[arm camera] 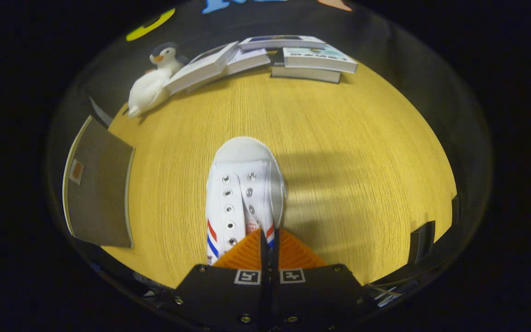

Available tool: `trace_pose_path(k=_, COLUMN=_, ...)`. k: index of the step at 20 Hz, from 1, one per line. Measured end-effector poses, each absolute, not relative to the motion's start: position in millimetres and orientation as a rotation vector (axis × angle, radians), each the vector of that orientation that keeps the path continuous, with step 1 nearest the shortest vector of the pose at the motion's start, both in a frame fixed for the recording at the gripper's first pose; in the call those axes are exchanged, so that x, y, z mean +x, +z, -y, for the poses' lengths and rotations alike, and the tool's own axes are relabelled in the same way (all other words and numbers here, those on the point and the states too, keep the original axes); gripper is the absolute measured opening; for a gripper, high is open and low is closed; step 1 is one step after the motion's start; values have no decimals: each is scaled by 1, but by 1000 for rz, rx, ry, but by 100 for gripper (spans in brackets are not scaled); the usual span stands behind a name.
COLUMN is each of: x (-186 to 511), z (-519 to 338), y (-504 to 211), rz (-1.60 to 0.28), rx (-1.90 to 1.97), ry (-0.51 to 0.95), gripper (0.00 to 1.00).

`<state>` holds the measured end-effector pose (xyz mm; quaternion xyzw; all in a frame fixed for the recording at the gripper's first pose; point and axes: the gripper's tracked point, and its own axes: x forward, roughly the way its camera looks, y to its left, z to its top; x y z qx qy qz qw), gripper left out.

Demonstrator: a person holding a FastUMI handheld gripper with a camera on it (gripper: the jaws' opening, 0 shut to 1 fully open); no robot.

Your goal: Open the storage box then place both shoes into the box .Put the left shoe in first, then the right shoe, with the right side of both shoes facing outward in a uniform manner.

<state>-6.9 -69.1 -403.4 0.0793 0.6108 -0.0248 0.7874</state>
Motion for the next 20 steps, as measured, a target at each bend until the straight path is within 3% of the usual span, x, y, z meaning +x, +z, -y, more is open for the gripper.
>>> trace_pose_path(k=6, x=-8, z=57, y=-384, rz=-1272, rx=318, ry=-53, gripper=0)
trace_pose_path(k=20, x=23, z=-19, y=-286, rz=-1192, rx=429, ry=102, gripper=0)
